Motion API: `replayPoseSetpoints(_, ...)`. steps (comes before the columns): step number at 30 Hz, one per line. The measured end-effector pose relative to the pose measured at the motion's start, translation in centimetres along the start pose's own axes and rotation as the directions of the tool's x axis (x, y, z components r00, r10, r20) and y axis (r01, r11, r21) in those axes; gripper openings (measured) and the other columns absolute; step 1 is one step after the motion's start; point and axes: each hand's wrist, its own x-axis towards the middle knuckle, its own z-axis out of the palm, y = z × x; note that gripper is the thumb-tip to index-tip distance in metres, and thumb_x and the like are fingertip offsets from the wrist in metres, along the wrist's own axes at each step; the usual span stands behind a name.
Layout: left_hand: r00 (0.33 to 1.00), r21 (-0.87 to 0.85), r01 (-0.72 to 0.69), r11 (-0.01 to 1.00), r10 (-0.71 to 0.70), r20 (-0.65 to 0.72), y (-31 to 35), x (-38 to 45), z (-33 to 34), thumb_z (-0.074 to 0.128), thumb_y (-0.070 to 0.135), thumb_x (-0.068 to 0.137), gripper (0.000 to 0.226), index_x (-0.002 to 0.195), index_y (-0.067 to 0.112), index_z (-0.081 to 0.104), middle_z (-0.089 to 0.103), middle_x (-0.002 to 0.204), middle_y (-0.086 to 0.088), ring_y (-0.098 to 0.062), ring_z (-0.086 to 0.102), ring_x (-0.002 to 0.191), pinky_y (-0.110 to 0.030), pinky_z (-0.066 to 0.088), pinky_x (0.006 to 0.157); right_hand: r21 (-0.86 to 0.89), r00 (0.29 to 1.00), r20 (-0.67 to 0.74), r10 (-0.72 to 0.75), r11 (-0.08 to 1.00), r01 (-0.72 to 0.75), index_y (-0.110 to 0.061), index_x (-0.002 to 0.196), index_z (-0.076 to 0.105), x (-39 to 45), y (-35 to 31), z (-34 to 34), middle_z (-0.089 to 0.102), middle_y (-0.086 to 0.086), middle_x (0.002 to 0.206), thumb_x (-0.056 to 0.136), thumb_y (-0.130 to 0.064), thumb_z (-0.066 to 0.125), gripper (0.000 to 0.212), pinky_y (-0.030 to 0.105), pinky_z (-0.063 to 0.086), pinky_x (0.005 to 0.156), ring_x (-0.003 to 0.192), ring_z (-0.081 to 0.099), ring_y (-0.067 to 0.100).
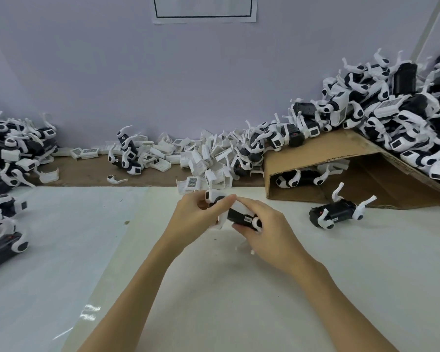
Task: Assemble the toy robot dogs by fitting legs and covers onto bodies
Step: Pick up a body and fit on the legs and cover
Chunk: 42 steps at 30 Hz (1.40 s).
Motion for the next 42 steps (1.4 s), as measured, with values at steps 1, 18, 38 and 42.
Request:
replayPoseSetpoints(1,1.000,-0.044,0.006,0.999,-0.006,0.000,0.0,0.1,-0.3,0.076,0.072,0.077,0.052,0.095,0.023,0.082,0.080,0.090,-0.005,-0.027,0.078,0.079,-0.034,0.056,0.078,0.209,0.995,0.058,0.080,0.974,-0.091,-0.040,0.148,0.052,0.1,-0.3,-0.1,0.061,-0.027,0.126,0.097,-0.034,0.074,0.055,0.018,0.056,0.078,0.113,0.061,-0.002)
replayPoseSetpoints(18,0.942,-0.249,0.334,0.909,-0.327,0.069,-1.7,1.1,-2.1,0.055,0.094,0.080,0.080,0.124,0.029,0.070,0.075,0.095,-0.015,-0.025,0.061,0.061,-0.027,0.047,0.052,-0.054,0.953,0.019,-0.303,0.951,0.303,-0.033,0.150,0.048,0.9,1.5,-0.3,0.023,-0.018,0.169,0.090,-0.020,0.082,0.071,0.023,0.021,0.124,0.156,0.022,0.005)
replayPoseSetpoints(38,0.965,-0.667,0.261,0.698,-0.203,0.166,-1.3,1.4,-1.1,0.085,0.035,0.082,0.040,0.104,0.001,0.084,0.074,0.097,-0.022,-0.029,0.077,0.092,-0.028,0.061,0.084,0.872,0.939,0.231,0.255,0.374,-0.316,-0.006,0.119,0.073,1.1,0.1,-0.9,0.075,0.011,0.120,0.091,-0.033,0.075,0.039,0.039,0.061,0.091,0.118,0.071,0.031)
replayPoseSetpoints(42,0.987,-0.663,0.157,0.732,-0.148,0.071,-1.6,1.5,-0.5,0.083,0.033,0.080,0.037,0.100,0.002,0.084,0.071,0.094,-0.018,-0.026,0.070,0.078,-0.027,0.059,0.069,0.783,0.952,0.144,0.270,0.556,-0.277,-0.008,0.127,0.067,1.0,-0.5,-0.5,0.076,0.007,0.122,0.090,-0.037,0.065,0.048,0.043,0.054,0.098,0.116,0.073,0.024)
